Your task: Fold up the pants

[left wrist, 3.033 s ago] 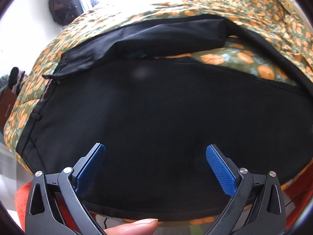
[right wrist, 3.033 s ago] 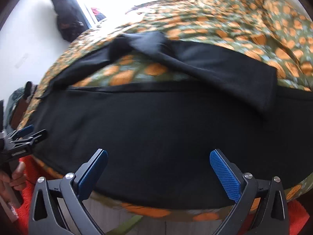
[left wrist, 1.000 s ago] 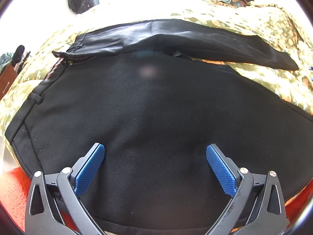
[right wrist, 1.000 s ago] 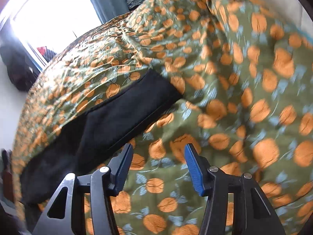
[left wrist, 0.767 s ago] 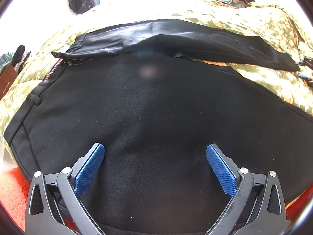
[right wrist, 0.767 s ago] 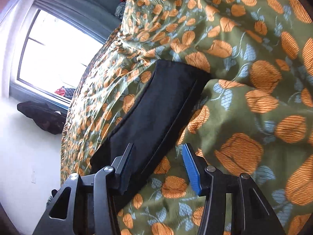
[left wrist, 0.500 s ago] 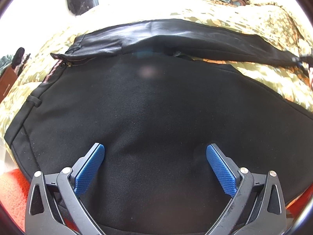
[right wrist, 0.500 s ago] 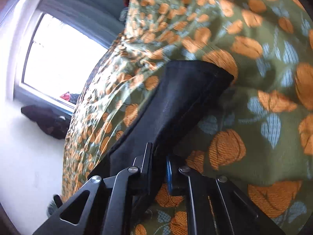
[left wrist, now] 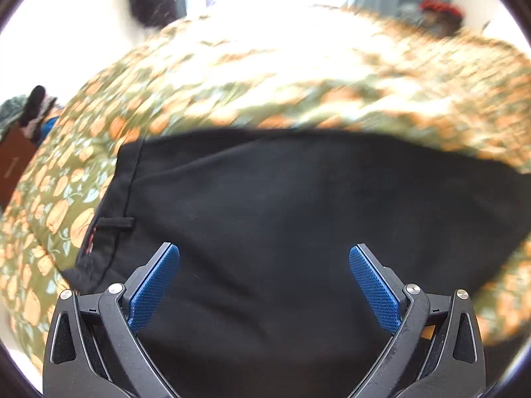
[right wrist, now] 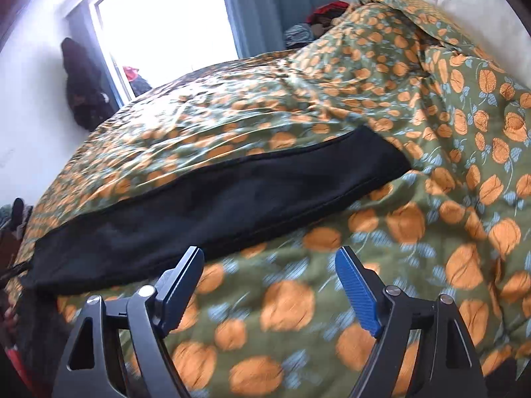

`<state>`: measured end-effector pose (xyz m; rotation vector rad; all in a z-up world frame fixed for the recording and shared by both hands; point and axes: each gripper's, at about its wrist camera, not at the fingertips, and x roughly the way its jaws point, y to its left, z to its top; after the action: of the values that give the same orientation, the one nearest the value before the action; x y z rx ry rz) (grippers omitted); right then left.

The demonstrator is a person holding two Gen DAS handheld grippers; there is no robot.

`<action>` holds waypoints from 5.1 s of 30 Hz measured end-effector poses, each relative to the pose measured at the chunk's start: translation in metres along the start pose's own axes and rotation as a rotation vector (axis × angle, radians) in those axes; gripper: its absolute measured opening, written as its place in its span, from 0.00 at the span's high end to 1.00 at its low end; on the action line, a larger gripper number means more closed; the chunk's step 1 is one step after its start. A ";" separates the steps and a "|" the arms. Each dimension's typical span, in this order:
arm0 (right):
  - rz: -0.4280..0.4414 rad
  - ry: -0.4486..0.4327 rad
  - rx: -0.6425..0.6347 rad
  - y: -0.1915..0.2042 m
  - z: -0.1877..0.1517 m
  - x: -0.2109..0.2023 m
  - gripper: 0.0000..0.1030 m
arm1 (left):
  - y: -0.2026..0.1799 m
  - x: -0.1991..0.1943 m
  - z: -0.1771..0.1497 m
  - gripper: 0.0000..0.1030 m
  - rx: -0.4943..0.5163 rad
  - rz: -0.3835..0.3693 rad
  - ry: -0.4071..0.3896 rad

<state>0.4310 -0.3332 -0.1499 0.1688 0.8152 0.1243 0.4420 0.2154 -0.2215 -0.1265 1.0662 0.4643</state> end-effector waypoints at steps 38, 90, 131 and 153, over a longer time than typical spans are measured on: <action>0.003 0.032 -0.531 0.092 -0.132 -0.019 0.02 | -0.181 -0.112 -0.193 0.00 0.351 -0.299 -0.063; 0.493 0.369 -0.138 0.160 0.051 0.185 0.02 | -0.041 -0.003 -0.032 0.01 -0.141 -0.070 -0.131; 0.120 0.060 0.747 -0.210 0.082 0.162 0.84 | -0.043 -0.002 -0.033 0.00 -0.131 -0.054 -0.154; 0.549 0.248 -0.637 0.029 -0.106 -0.080 0.94 | -0.047 0.000 -0.031 0.00 -0.112 -0.022 -0.140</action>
<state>0.2976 -0.3081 -0.1580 -0.2356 0.9211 0.9245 0.4360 0.1635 -0.2421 -0.2021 0.9008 0.5054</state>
